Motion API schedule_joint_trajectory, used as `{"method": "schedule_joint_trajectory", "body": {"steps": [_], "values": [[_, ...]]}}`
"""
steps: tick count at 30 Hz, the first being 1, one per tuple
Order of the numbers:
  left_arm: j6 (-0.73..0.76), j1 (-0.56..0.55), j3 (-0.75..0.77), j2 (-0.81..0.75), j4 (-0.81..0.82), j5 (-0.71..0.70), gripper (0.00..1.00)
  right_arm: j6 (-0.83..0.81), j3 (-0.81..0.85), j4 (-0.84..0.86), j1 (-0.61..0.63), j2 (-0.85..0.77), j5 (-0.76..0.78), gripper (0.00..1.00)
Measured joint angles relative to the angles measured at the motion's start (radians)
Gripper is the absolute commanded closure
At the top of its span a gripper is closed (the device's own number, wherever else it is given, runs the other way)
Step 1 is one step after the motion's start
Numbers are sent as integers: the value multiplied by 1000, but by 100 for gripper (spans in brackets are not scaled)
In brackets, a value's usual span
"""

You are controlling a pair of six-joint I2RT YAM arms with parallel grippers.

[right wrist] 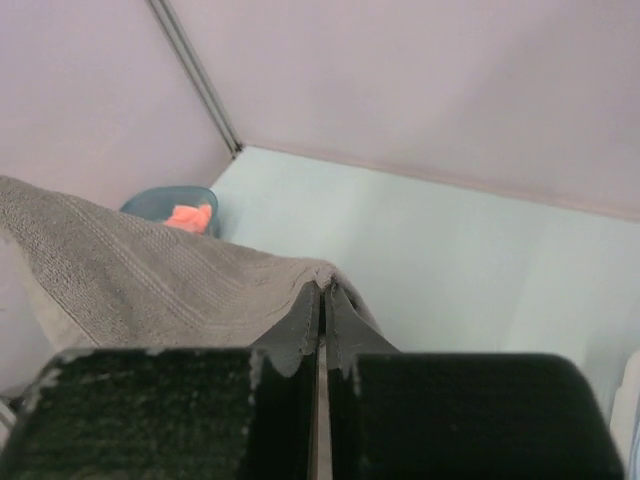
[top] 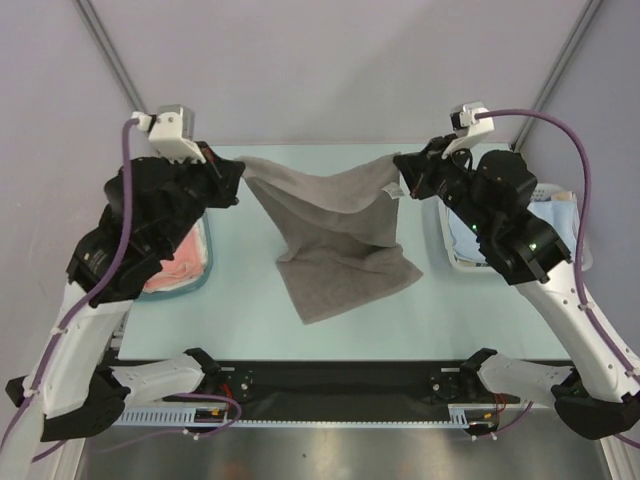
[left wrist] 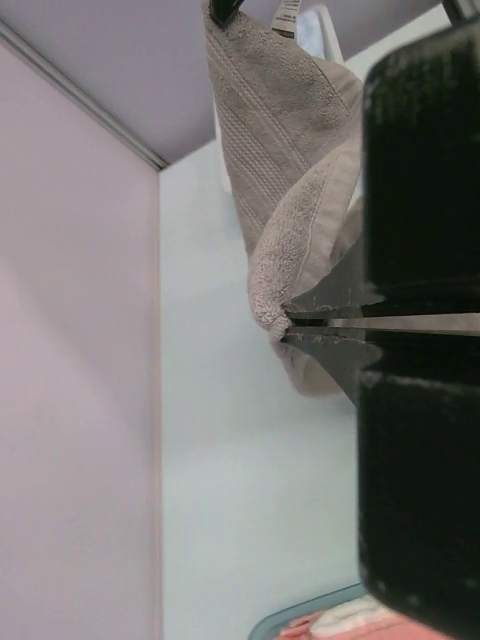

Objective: Fold and stack the towels
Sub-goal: Flatten out the crumpled towel

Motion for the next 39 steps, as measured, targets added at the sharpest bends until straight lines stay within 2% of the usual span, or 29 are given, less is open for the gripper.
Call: {"method": "schedule_joint_trajectory", "body": {"steps": [9,22,28,33,35,39], "values": [[109,-4,187,-19,107,111,100,-116,206,32,62,-7,-17,100],[205,-4,391,-2,278,333,100,-207,375,103,110,-44,-77,100],[217,-4,458,23,309,336,100,-217,526,109,113,18,-87,100],[251,-2,481,84,339,255,100,-249,591,130,112,106,-38,100],[248,29,484,125,352,248,100,-268,600,139,109,162,-5,100],[192,214,491,249,375,314,100,-266,601,153,19,290,-20,100]]}}
